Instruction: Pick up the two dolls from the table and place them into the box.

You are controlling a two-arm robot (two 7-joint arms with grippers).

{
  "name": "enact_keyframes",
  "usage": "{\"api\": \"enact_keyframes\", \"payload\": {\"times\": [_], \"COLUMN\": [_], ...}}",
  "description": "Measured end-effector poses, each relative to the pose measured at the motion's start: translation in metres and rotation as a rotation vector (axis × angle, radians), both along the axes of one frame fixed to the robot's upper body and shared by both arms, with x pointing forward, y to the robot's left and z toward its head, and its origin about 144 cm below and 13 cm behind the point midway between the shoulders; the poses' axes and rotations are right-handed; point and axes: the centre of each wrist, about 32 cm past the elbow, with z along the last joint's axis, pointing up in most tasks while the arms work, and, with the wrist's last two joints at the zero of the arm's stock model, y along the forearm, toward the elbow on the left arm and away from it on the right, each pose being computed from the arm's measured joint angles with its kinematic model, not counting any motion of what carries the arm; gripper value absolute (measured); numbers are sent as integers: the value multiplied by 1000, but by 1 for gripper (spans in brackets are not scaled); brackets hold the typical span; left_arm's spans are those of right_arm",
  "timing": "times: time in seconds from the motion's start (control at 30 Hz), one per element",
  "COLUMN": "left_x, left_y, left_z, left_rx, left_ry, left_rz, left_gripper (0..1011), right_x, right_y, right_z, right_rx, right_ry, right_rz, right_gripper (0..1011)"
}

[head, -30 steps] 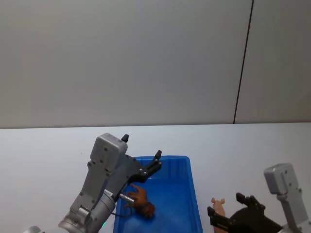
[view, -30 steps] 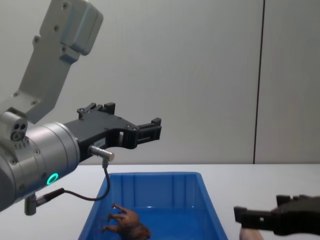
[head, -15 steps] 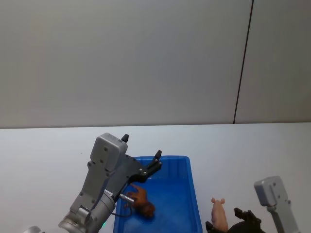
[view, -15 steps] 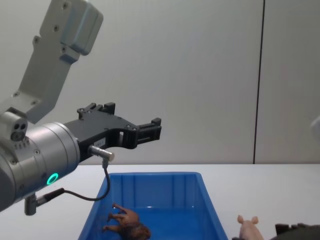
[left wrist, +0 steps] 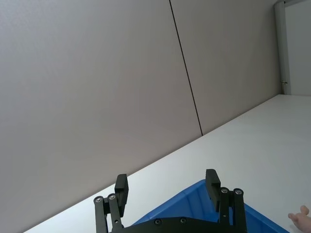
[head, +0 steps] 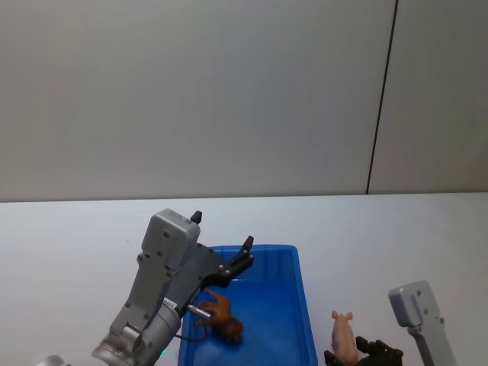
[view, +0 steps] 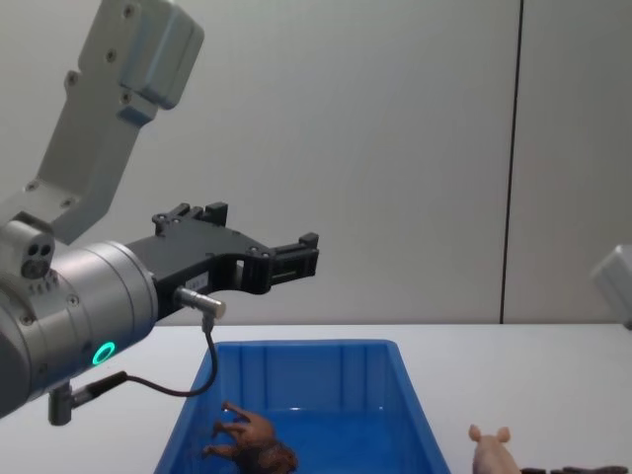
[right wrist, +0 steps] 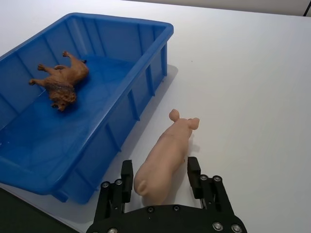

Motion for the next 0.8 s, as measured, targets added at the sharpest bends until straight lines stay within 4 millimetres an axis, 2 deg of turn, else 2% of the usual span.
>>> {"api": "enact_keyframes", "payload": {"times": [0.03,0.13,0.27,0.37,0.8], "left_x": [0,0,0,0,0], "left_y": [0,0,0,0,0], "left_z": [0,0,0,0,0], "left_rx": [0,0,0,0,0], "left_ry": [0,0,0,0,0], "left_rz": [0,0,0,0,0], "left_gripper": [1003,1003,1003,1003,1003], "right_x": [1,2,3,4,8], "right_y": [1,2,4,5,8], "right_z": [-1,-1,-1,0,10], "right_rx": [0,0,-3,-7,-19], "right_ry": [3,6,5,-1,-94], "right_rz": [-2,-5,-20,-32,-80], "right_gripper": [663,601,444,384,380]}}
